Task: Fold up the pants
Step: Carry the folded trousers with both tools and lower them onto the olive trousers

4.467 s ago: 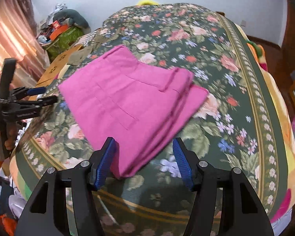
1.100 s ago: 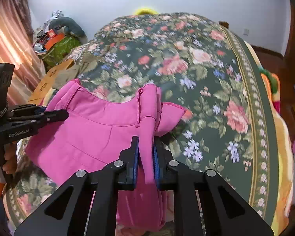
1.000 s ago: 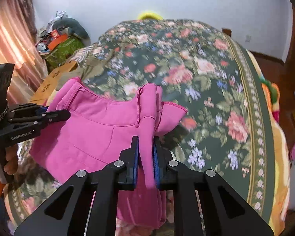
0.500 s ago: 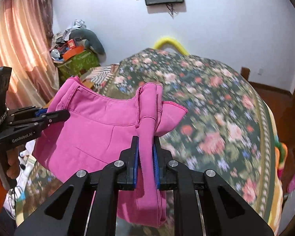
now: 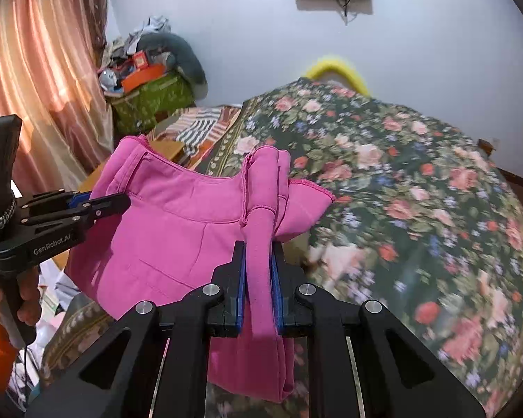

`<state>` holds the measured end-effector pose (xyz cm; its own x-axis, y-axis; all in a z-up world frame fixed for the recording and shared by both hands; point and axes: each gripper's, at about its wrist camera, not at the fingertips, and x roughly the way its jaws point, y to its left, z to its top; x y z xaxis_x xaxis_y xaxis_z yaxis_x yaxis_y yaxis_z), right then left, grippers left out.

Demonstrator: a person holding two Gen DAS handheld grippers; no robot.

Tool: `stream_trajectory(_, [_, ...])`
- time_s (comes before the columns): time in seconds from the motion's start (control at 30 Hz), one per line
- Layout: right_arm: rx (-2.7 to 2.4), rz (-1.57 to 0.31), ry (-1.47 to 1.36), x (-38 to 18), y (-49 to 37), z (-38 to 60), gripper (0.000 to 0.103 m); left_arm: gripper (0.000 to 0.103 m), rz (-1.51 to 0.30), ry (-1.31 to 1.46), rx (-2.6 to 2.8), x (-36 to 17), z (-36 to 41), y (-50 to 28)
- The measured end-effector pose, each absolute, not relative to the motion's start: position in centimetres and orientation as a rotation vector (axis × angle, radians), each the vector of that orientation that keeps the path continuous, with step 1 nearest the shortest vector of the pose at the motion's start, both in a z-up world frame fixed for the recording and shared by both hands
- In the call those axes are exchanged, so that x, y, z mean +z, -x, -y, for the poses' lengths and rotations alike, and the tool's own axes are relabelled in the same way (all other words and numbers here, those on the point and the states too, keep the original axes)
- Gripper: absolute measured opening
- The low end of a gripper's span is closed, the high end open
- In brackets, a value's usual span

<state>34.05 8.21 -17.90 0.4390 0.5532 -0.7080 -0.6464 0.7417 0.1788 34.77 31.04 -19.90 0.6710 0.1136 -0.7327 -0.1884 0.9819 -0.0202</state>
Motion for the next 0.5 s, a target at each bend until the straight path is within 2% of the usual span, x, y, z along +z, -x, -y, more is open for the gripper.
stream_trajectory(0.33, [0.753,-0.905,0.225,-22.4,-37.5,-14.4,0.011,0.019,-0.823,0.083,0.257,-24.4,-35.5,-38.5])
stream_trajectory(0.5, [0.690,-0.926,0.292,-24.5,-38.6,-15.1,0.011,0.019,-0.897,0.082,0.294,-27.0,-36.5,-39.8])
